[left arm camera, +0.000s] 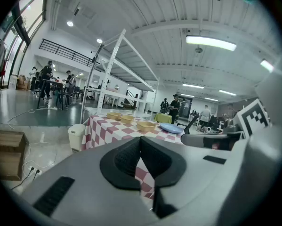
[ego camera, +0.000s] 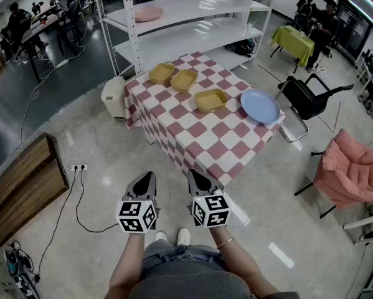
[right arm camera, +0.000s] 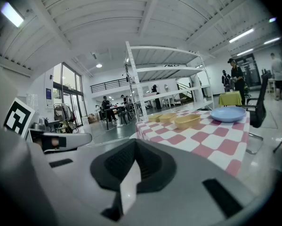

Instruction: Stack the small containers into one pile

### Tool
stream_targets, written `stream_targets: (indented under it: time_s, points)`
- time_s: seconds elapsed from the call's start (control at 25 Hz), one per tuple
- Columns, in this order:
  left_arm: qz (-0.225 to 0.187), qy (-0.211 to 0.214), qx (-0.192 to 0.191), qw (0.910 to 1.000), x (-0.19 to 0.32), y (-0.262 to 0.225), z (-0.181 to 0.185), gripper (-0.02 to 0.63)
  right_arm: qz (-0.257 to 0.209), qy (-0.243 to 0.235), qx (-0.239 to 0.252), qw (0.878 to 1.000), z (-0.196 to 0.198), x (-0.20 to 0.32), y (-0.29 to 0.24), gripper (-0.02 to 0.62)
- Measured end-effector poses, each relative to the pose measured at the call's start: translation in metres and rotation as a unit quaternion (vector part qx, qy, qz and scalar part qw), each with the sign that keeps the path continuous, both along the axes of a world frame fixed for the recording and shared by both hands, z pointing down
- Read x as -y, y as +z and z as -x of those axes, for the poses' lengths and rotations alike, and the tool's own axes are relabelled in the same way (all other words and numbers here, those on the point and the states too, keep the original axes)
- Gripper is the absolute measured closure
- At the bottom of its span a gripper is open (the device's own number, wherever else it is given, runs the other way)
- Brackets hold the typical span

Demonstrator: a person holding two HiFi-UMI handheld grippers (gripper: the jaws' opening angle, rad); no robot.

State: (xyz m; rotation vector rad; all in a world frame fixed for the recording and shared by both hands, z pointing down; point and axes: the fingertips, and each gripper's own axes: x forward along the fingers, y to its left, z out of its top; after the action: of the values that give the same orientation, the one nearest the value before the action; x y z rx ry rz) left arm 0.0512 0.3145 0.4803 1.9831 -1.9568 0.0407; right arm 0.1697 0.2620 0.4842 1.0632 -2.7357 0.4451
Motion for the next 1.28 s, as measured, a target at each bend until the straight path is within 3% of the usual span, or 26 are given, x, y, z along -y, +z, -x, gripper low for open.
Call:
stream_targets:
  time_s: [0.8,1.28]
  points:
    - [-0.010,-0.016,0.000,0.9998,0.014,-0.009,0.001,0.591,0.003,-0.008,0.013,1.000,-0.006,0.020,0.003,0.586]
    - [-0.013,-0.027,0.002,0.9996,0.051,-0.012,0.029,0.590,0.016,0.007,0.022,1.000,0.001,0.061,0.005,0.586]
